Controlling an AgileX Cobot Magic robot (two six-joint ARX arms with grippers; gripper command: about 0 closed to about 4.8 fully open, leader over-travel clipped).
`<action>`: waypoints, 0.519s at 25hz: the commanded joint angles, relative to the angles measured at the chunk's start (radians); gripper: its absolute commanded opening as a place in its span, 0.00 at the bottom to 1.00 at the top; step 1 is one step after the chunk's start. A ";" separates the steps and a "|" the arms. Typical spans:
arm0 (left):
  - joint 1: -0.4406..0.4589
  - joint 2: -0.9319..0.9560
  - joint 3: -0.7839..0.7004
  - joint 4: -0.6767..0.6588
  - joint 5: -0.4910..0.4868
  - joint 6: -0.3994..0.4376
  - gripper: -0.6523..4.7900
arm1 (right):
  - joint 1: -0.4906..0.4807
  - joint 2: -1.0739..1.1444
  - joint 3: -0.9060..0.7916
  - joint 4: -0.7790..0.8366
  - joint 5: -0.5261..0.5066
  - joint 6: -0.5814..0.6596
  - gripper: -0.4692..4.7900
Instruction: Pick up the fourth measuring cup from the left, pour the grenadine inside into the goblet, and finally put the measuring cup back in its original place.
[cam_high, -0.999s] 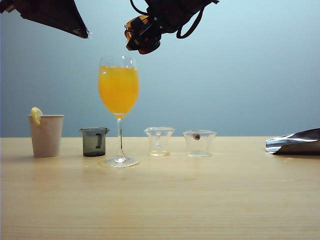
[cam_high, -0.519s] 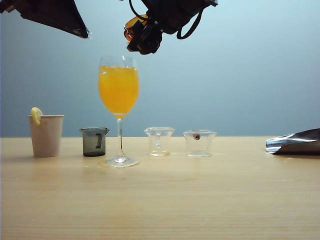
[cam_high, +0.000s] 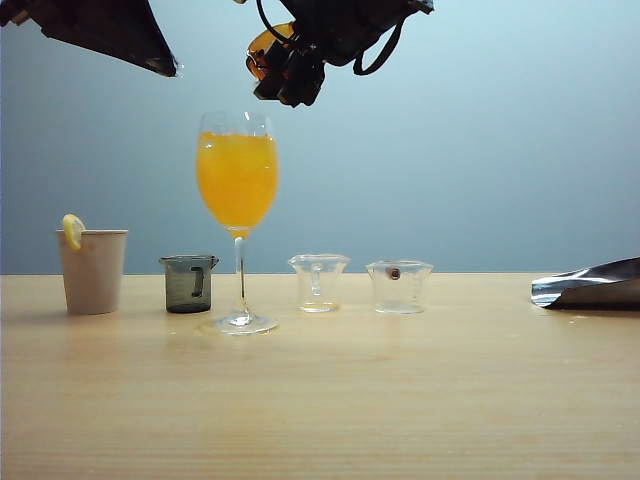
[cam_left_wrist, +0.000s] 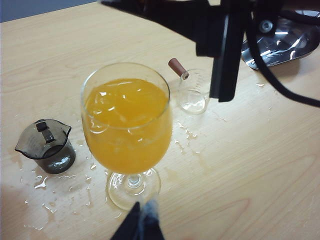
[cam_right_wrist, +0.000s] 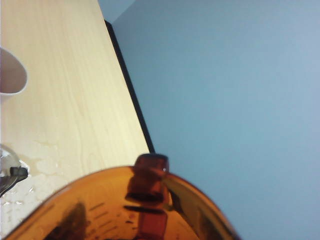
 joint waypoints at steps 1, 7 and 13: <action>0.002 -0.002 0.004 0.009 0.000 -0.003 0.11 | 0.005 -0.007 0.005 0.040 -0.002 -0.015 0.28; 0.002 -0.002 0.004 0.009 0.000 -0.003 0.11 | 0.011 -0.007 0.005 0.040 -0.001 -0.034 0.28; 0.002 -0.002 0.004 0.009 0.000 -0.003 0.11 | 0.018 -0.007 0.005 0.040 -0.001 -0.076 0.28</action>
